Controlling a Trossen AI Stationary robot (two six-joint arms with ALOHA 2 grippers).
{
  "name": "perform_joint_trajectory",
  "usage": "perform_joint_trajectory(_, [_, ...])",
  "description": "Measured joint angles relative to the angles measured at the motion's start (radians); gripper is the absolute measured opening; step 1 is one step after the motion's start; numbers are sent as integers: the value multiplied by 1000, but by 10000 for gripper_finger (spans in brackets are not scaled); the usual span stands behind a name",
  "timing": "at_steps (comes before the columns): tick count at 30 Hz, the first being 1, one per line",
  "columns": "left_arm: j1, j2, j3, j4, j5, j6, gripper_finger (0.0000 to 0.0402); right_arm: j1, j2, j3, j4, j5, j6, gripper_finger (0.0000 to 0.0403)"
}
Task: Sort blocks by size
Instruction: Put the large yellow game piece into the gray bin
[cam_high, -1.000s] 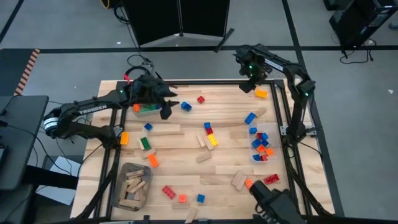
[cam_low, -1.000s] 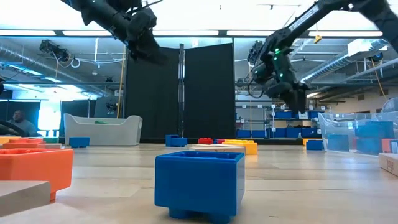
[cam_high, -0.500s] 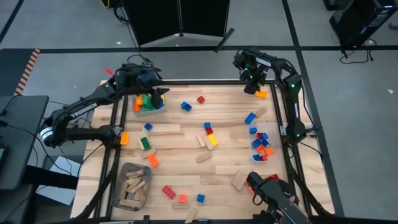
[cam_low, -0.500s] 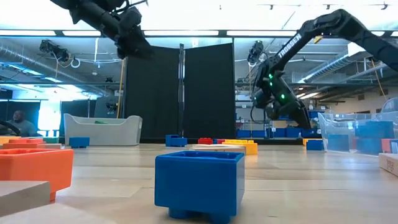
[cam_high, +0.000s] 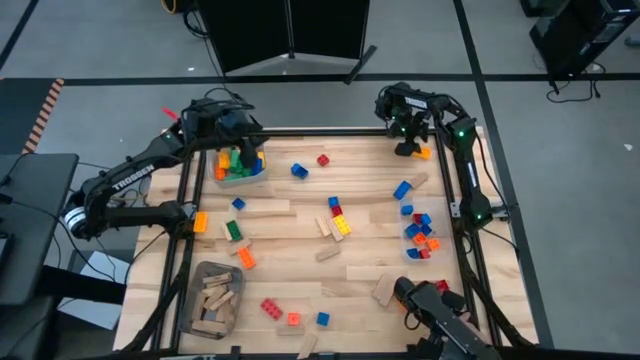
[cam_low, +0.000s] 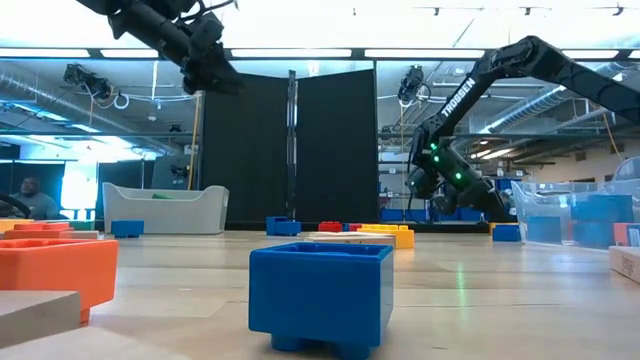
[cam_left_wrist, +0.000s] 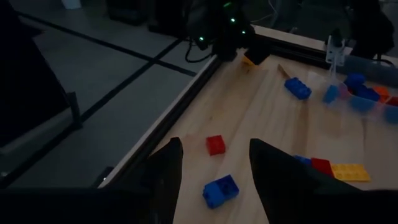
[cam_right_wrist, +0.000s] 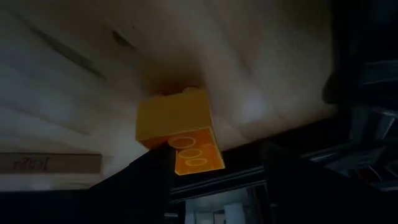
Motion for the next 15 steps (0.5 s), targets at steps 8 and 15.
perform_joint_trajectory(8, [30,0,0,16,0,2,193,0,15,-1,-10,-2,-3,265])
perform_joint_trajectory(15, [53,0,0,25,0,6,193,-1,-53,1,1,-36,15,259])
